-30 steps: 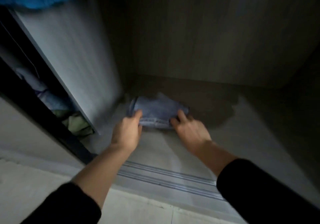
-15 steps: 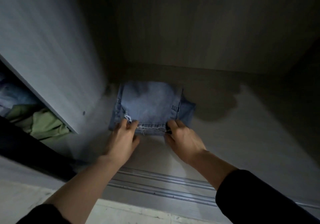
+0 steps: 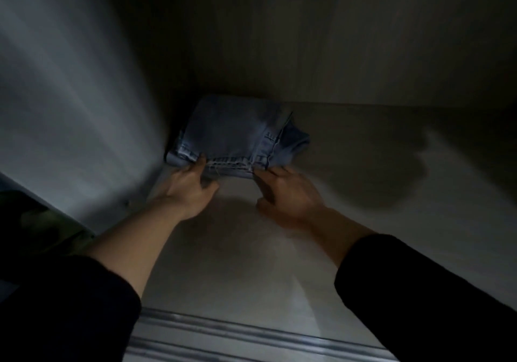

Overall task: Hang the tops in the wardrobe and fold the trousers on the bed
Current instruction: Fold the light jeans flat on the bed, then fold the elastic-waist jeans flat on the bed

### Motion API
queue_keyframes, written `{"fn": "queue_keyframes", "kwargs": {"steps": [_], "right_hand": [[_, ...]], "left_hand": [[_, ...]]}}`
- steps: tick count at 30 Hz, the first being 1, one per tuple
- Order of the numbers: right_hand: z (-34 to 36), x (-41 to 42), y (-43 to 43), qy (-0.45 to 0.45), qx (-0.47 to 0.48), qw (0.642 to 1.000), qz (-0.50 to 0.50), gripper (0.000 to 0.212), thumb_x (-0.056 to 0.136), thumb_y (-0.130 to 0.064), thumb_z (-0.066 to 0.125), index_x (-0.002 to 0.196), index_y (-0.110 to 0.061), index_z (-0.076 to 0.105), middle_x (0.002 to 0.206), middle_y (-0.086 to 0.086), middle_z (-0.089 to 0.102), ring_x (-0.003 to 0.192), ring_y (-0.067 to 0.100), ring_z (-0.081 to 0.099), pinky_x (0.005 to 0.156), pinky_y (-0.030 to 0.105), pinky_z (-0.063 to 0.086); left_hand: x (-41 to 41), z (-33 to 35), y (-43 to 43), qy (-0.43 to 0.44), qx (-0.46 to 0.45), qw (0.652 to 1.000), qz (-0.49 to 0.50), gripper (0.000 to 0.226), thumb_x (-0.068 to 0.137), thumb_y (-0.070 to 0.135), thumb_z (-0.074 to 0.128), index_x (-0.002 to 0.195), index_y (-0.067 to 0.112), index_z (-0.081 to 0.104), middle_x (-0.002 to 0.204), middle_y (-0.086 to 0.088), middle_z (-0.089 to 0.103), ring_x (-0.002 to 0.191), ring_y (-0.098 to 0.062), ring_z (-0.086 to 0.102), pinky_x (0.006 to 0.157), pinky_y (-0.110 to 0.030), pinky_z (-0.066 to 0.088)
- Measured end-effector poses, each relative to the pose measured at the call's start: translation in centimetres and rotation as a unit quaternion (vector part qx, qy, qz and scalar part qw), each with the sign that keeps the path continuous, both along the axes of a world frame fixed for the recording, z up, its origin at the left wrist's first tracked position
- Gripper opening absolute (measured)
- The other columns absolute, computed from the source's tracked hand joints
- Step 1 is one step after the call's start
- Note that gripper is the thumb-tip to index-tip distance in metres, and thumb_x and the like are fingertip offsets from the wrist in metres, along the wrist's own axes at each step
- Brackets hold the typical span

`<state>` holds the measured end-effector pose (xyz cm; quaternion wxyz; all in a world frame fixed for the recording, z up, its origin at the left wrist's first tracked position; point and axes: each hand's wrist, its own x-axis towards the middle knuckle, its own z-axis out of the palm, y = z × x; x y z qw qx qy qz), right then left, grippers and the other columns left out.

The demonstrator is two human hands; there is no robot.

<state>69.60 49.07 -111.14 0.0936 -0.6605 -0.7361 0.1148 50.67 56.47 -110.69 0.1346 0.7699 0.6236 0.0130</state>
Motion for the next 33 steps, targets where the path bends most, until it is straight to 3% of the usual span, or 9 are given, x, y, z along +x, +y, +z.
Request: {"fn": "queue_keyframes", "kwargs": {"steps": [3,6,8,10,13,17,22,29,33], "right_hand": [[0.2,0.1,1.6,0.004,-0.060,0.998,-0.005,0.079,0.091,-0.042,0.054,0.154,-0.023,0.010,0.156,0.010,0.026,0.142,0.026,0.026,0.108,0.037,0.031],[-0.4,-0.2,1.5,-0.010,-0.137,0.990,0.004,0.087,0.092,-0.054,0.050,0.155,-0.019,0.000,0.162,0.005,0.000,0.149,0.023,0.004,0.118,0.039,0.013],[-0.7,-0.2,0.3,0.021,-0.158,0.987,0.000,0.087,0.092,-0.054,0.050,0.155,-0.019,0.001,0.162,0.002,-0.002,0.149,0.021,-0.002,0.119,0.037,0.003],[-0.5,0.0,-1.5,0.092,-0.156,0.983,-0.018,0.086,0.092,-0.048,0.056,0.155,-0.019,0.004,0.162,0.001,0.004,0.149,0.020,0.003,0.118,0.030,0.004],[1.2,0.5,-5.2,0.170,-0.118,0.976,-0.070,0.080,0.089,-0.043,0.062,0.153,-0.020,0.019,0.158,0.000,0.024,0.144,0.017,0.024,0.113,0.023,0.020],[6.2,1.3,-10.8,0.177,-0.097,0.972,-0.122,0.067,0.089,-0.036,0.062,0.147,-0.019,0.034,0.146,0.004,0.046,0.131,0.023,0.044,0.103,0.027,0.038],[17.2,2.9,-19.1,0.155,-0.127,0.963,-0.182,0.062,0.089,-0.034,0.061,0.145,-0.023,0.036,0.141,0.006,0.050,0.127,0.026,0.048,0.098,0.030,0.041],[37.6,5.1,-31.5,0.143,-0.170,0.934,-0.281,0.066,0.088,-0.038,0.061,0.146,-0.021,0.034,0.145,0.004,0.046,0.133,0.025,0.040,0.104,0.033,0.038],[49.2,6.6,-38.4,0.144,-0.170,0.908,-0.355,0.069,0.088,-0.039,0.061,0.148,-0.019,0.033,0.146,0.006,0.044,0.134,0.026,0.039,0.106,0.031,0.035]], "left_hand": [[-0.1,0.2,0.9,-0.014,-0.042,0.999,0.008,0.076,0.095,0.048,0.044,0.153,0.024,0.002,0.153,-0.015,0.029,0.138,-0.031,0.033,0.104,-0.028,0.032],[-0.5,-0.5,0.4,0.010,-0.087,0.996,-0.008,0.077,0.095,0.055,0.035,0.152,0.025,-0.007,0.161,-0.005,-0.002,0.147,-0.024,0.007,0.118,-0.033,0.014],[-0.6,-0.9,-0.9,0.039,-0.101,0.994,-0.018,0.074,0.096,0.057,0.029,0.152,0.025,-0.006,0.160,-0.003,-0.013,0.147,-0.025,-0.006,0.120,-0.039,0.005],[-0.7,-1.0,-2.9,0.051,-0.102,0.993,-0.023,0.069,0.097,0.055,0.027,0.152,0.026,-0.003,0.160,-0.007,-0.012,0.146,-0.030,-0.011,0.119,-0.039,0.000],[-0.5,-0.5,-6.6,0.042,-0.106,0.992,-0.045,0.062,0.100,0.048,0.025,0.153,0.025,0.003,0.160,-0.014,-0.003,0.147,-0.032,-0.005,0.119,-0.038,0.002],[1.5,2.7,-11.6,0.006,-0.117,0.990,-0.080,0.058,0.101,0.041,0.028,0.153,0.021,0.010,0.160,-0.012,0.007,0.147,-0.025,0.004,0.119,-0.034,0.007],[5.5,13.6,-18.8,-0.017,-0.156,0.981,-0.115,0.055,0.100,0.044,0.031,0.151,0.026,0.019,0.161,-0.002,0.003,0.147,-0.026,0.004,0.118,-0.039,0.015],[10.1,35.8,-29.1,0.016,-0.152,0.964,-0.219,0.043,0.099,0.039,0.035,0.138,0.020,0.041,0.147,-0.004,0.033,0.134,-0.028,0.028,0.106,-0.037,0.033],[12.9,47.5,-33.8,0.003,-0.158,0.948,-0.277,0.040,0.099,0.035,0.037,0.135,0.021,0.044,0.143,-0.004,0.039,0.131,-0.027,0.032,0.104,-0.037,0.035]]}}
